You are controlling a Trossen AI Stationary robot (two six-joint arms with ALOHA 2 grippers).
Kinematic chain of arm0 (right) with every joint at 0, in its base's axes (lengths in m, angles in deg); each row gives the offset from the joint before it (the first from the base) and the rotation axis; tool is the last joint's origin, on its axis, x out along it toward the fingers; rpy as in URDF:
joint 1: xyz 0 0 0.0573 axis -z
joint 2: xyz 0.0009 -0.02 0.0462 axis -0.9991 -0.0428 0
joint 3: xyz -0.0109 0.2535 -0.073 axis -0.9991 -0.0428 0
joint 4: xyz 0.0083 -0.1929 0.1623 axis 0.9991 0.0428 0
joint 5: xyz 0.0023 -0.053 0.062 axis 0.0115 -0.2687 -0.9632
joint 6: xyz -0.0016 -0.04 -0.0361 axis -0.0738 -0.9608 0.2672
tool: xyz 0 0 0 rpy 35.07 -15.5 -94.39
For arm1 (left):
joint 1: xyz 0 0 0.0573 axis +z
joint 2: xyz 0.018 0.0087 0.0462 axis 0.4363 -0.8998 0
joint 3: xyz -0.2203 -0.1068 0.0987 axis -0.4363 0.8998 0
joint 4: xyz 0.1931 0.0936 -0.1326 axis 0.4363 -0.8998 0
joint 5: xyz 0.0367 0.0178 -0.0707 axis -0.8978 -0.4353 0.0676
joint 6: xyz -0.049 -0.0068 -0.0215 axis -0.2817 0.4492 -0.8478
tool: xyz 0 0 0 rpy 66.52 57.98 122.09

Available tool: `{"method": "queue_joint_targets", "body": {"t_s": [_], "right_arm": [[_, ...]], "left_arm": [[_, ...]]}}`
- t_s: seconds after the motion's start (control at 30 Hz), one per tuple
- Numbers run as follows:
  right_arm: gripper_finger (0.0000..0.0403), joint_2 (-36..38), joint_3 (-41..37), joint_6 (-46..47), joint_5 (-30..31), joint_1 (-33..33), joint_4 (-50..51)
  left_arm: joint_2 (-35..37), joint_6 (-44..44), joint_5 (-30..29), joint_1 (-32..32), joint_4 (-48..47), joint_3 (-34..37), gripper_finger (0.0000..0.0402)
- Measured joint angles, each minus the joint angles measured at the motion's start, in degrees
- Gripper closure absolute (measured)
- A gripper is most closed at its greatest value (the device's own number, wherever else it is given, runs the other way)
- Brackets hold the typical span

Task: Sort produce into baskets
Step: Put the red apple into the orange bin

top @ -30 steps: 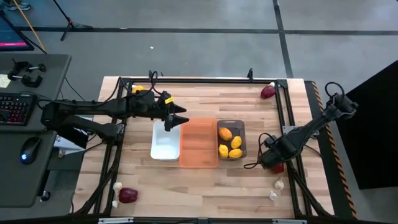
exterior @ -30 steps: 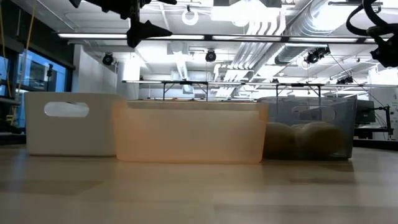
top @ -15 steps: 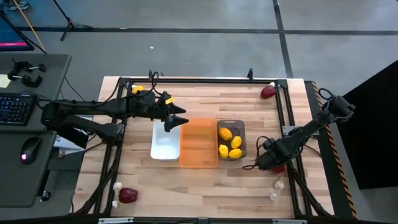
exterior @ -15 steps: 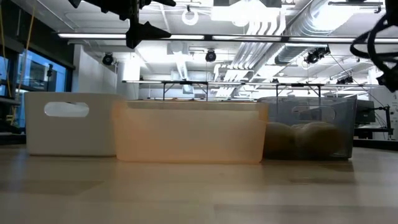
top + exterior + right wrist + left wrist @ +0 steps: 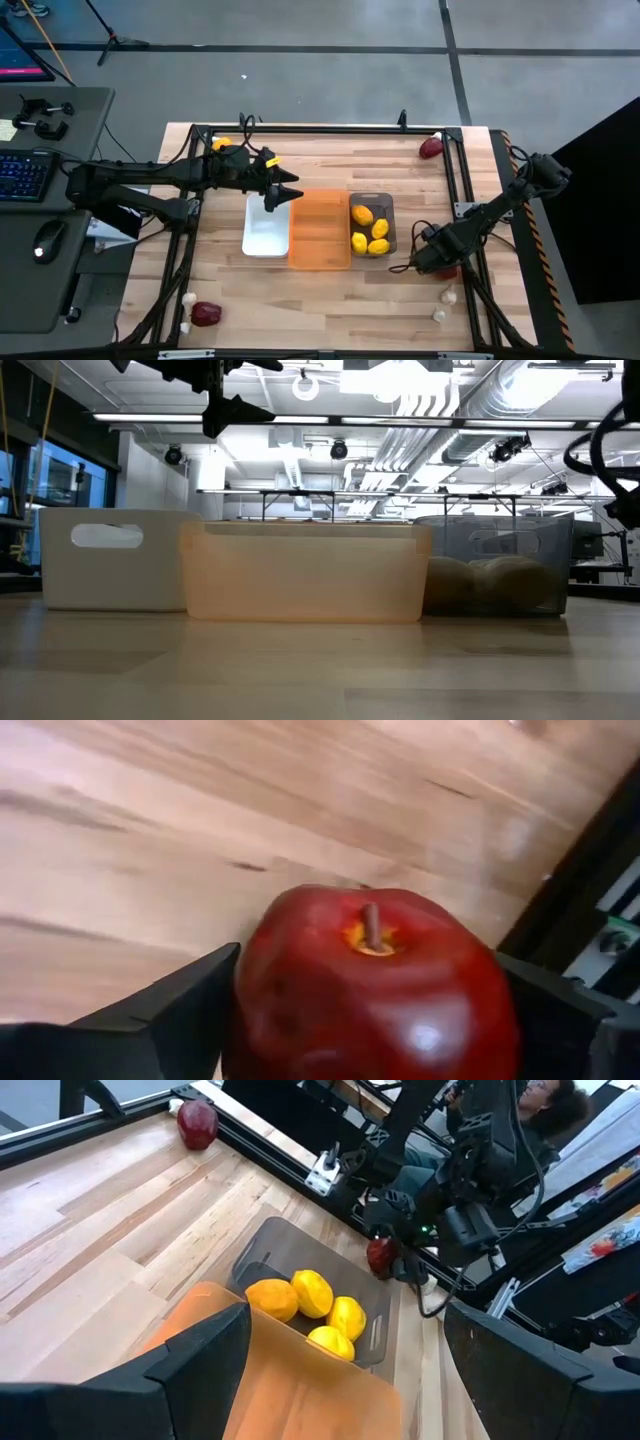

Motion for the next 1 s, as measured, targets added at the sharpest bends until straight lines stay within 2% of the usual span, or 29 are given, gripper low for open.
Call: {"method": "queue_joint_targets", "body": {"t_s": [0.17, 0.27, 0.37, 0.5, 0.6, 0.83, 0.93, 1.0], "right_arm": [[0.0106, 0.61, 6.13, -6.23, 2.18, 0.00, 2.78], [0.0107, 1.87, 13.12, -10.66, 5.94, 0.00, 7.38], [0.0107, 3.23, 21.98, -17.75, 14.42, 0.10, 8.61], [0.0101, 3.13, 32.17, -28.73, 28.83, 2.11, 3.69], [0.0096, 1.75, 34.64, -38.93, 33.80, 6.01, -3.47], [0.0092, -9.29, 34.64, -60.48, 32.00, 16.50, -23.45], [0.0091, -15.08, 34.59, -64.17, 31.51, 19.39, -34.03], [0.0090, -18.18, 34.59, -64.55, 29.10, 20.95, -39.21]], "left_arm": [[-0.01, -1.76, -0.21, 0.03, 2.66, -0.02, 0.0082], [1.15, -3.71, 2.69, 0.47, 5.98, -0.03, 0.0082], [3.93, -4.00, 5.26, 1.09, 10.99, -1.45, 0.0082], [9.32, -1.02, 5.29, 1.49, 16.77, -2.99, 0.0082], [13.44, 1.85, 5.29, 1.41, 19.77, -3.06, 0.0082], [17.31, 3.01, 4.35, -0.07, 17.26, -3.02, 0.0082], [17.24, 2.53, 4.35, -0.69, 15.53, -3.00, 0.0082], [16.79, 2.04, 4.33, -1.09, 14.50, -2.99, 0.0082]]}}
